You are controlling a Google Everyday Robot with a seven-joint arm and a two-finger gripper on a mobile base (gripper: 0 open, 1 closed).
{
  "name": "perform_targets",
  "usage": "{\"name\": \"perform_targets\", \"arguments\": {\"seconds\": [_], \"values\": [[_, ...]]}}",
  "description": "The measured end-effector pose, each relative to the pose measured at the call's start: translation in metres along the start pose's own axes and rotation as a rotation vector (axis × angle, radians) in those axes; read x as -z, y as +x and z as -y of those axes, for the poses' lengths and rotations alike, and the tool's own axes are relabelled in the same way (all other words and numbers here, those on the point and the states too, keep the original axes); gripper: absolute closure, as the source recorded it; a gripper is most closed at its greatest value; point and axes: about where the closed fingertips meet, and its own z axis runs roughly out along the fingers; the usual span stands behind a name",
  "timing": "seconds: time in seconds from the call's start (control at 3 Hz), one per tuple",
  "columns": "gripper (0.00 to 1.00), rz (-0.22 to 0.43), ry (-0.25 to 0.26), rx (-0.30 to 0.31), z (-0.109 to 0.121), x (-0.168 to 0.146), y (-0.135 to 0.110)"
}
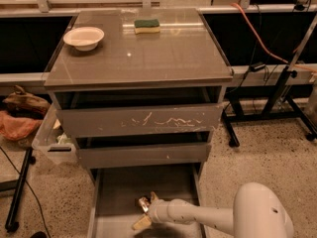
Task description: Pick orange can from bottom drawer and place on counter
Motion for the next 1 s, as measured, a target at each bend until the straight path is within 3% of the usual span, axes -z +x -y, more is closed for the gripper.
{"name": "perform_targets", "arguments": {"seconds": [0.33, 1.0], "values": [[0.14, -0.008, -0.003, -0.013, -0.0004, -0.0012, 0.0062], [0.61, -0.008, -0.003, -0.013, -0.0004, -0.0012, 0.0062]]}}
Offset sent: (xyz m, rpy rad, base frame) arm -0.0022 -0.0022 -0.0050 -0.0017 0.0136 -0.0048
